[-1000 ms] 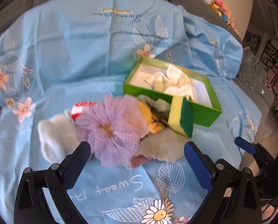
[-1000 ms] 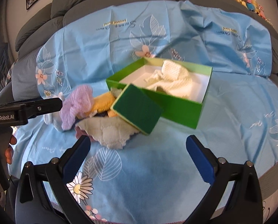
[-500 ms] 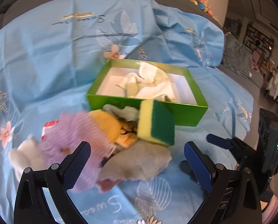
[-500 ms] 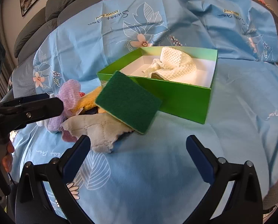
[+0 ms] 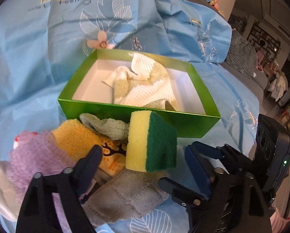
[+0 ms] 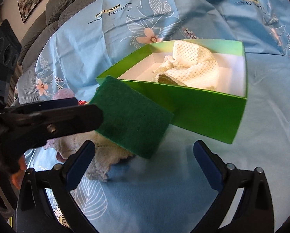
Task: Organize soft objects
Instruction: 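Grasp the green-yellow sponge with the right gripper and lift it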
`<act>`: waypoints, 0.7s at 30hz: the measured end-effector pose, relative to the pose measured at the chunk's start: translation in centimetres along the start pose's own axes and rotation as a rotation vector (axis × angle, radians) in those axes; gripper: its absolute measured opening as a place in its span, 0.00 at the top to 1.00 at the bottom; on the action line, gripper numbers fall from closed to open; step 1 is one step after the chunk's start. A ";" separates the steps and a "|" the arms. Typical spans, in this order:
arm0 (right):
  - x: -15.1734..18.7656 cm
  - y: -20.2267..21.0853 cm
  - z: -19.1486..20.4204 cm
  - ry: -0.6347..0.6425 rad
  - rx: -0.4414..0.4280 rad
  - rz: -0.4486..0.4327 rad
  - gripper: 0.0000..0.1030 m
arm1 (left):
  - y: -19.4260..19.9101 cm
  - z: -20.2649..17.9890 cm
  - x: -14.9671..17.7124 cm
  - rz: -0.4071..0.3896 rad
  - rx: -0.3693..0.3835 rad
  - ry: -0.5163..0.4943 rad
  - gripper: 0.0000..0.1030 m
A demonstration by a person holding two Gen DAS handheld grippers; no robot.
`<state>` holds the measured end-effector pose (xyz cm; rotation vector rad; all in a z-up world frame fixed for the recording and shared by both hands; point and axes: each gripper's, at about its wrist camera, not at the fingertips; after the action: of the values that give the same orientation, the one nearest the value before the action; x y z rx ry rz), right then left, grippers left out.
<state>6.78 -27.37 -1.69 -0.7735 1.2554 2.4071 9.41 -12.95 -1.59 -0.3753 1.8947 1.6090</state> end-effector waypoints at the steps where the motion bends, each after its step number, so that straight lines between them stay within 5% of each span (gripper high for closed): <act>1: 0.0 -0.3 -0.1 0.002 -0.004 0.006 0.04 | -0.3 0.1 0.0 0.010 0.008 0.005 0.24; 5: -0.1 -0.8 -0.4 -0.006 -0.024 0.017 0.12 | -1.0 0.4 0.0 0.030 0.040 0.024 0.51; 11: -0.4 -1.5 0.1 0.017 -0.062 0.033 0.40 | -1.5 0.9 0.1 0.045 0.067 0.044 0.63; 21: -0.7 0.7 1.8 0.047 -0.070 -0.029 0.46 | 2.0 0.3 -0.1 -0.039 0.075 -0.001 0.64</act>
<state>6.45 -26.34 0.01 -0.8671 1.1748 2.4340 8.41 -12.26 0.02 -0.3771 1.9297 1.5081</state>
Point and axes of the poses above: each gripper's, at about its wrist camera, not at the fingertips, and y roughly against the way its jaws point, z to its left, x to its underside, and after that the axes turned 11 degrees about -x, right-handed
